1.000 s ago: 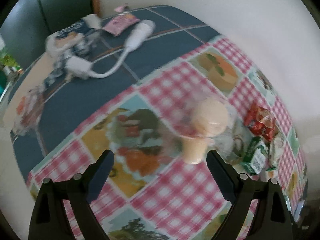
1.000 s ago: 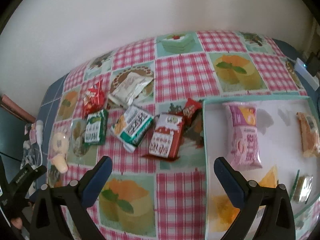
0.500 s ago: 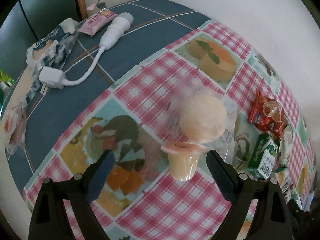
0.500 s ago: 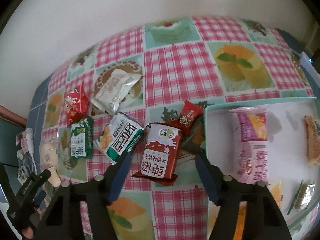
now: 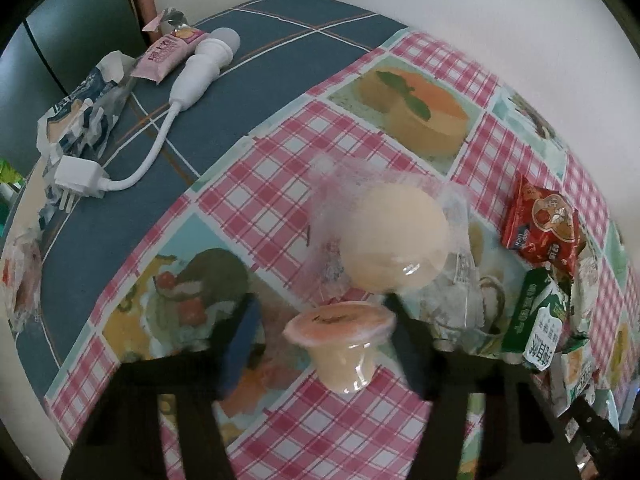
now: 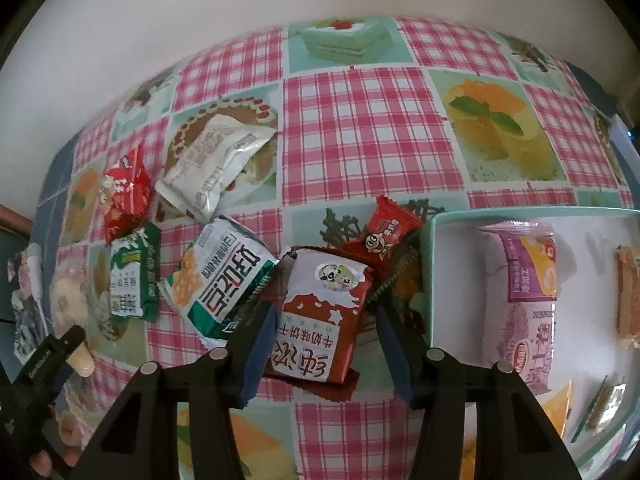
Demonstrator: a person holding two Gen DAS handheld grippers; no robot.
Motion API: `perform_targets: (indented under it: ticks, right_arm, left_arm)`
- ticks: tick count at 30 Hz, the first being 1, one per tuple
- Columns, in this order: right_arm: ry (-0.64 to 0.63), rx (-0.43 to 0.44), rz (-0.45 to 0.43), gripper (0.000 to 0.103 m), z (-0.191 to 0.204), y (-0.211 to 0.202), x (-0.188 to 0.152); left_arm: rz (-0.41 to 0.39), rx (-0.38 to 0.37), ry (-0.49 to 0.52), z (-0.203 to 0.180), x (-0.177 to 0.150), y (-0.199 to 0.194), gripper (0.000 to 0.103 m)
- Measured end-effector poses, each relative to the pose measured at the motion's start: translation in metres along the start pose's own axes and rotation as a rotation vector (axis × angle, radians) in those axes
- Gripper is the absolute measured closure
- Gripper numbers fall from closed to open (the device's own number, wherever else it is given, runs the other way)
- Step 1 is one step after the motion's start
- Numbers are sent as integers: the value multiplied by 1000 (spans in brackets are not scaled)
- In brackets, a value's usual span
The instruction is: Organize snacks
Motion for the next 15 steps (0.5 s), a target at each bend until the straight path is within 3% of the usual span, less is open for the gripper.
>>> perform_targets:
  ticks: [4,9,15]
  right_arm:
    - [-11,-14,6,54,5,10,1]
    - [-27,-21,-5,58,12,13,3]
    - [-17,1,-1,60,3,5,-5]
  left_arm:
    - [-8,23,15,-6,1,7,53]
    - [-14,34,17,-10,7,10,83]
    - [-14,23,35,-8,12,1,91]
Point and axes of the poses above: each gripper's, at about its wrist camera, not at the fingertips, and y roughly the way its jaws point, z to its left, x to its top, the point moved 2 cm from there along y, roughly the way its jaws point, and after that the axes turned 5 degrees about x, right-handed, at the moved point
